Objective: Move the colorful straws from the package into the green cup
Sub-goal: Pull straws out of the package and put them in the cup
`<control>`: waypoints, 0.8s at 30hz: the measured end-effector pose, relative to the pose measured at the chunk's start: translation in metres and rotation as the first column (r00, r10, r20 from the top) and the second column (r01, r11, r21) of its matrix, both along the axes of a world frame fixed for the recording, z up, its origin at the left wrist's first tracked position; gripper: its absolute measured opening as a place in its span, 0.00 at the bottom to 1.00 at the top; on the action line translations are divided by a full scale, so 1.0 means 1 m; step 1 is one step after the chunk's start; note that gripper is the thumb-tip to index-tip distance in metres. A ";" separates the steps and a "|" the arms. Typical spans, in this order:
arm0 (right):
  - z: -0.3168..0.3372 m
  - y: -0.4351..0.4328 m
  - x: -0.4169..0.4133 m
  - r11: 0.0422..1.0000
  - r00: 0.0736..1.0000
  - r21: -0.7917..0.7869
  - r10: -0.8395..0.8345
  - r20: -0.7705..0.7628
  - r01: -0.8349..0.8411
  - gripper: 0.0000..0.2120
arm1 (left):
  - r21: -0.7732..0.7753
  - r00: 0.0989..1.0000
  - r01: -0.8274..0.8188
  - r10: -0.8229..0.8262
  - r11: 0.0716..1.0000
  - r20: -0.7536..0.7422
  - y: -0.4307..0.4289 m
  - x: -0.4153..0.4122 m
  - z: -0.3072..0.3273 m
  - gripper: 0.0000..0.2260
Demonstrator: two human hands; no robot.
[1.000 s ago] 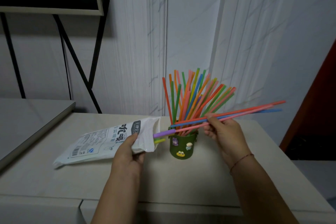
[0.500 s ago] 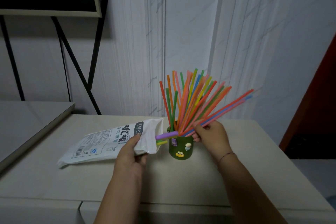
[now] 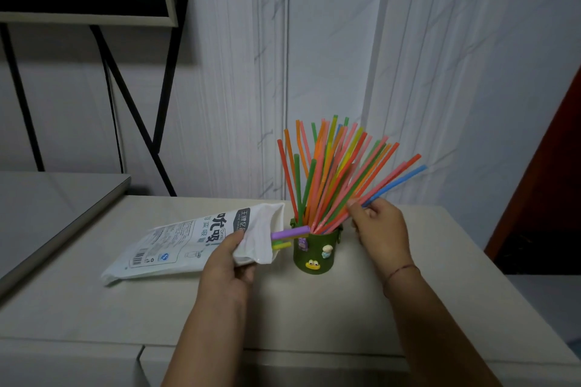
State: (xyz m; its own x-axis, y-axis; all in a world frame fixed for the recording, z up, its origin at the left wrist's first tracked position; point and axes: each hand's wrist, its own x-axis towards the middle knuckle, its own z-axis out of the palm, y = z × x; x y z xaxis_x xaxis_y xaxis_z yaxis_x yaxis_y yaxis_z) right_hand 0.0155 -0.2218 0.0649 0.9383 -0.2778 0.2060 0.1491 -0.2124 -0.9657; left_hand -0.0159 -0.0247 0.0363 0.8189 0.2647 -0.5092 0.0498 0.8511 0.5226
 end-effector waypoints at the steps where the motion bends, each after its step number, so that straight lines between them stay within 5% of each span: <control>1: 0.000 0.001 -0.001 1.000 1.000 -0.018 -0.010 0.005 0.010 0.11 | -0.002 1.000 -0.005 0.005 1.000 0.001 -0.001 -0.001 0.000 0.06; 10: -0.002 0.006 -0.004 0.997 0.997 -0.045 0.061 -0.056 -0.064 0.08 | 0.027 0.999 -0.016 0.015 1.000 0.036 -0.002 -0.003 0.000 0.08; 14: -0.002 0.009 -0.015 0.988 0.946 0.013 0.154 -0.286 -0.157 0.16 | 0.076 0.996 -0.045 0.039 0.996 0.081 -0.001 -0.005 0.001 0.17; 18: 0.003 0.020 -0.031 0.933 0.799 0.229 0.356 -0.485 -0.276 0.18 | 0.144 0.984 -0.128 0.107 0.981 0.144 -0.001 -0.011 0.003 0.20; 21: 0.007 0.030 -0.040 0.852 0.736 0.394 0.506 -0.449 -0.345 0.19 | 0.195 0.973 -0.172 0.136 0.966 0.185 -0.004 -0.020 0.007 0.13; 24: 0.007 0.036 -0.051 0.798 0.772 0.459 0.555 -0.310 -0.390 0.14 | 0.221 0.968 -0.198 0.156 0.955 0.197 -0.009 -0.029 0.012 0.11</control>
State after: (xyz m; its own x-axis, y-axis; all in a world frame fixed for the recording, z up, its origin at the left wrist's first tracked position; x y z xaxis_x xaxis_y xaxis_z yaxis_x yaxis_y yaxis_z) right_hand -0.0359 -0.1853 0.0718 0.9361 0.2507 -0.2467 -0.2870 0.1389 -0.9478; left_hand -0.0451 -0.0338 0.0480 0.8184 0.5090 -0.2668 -0.2009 0.6883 0.6971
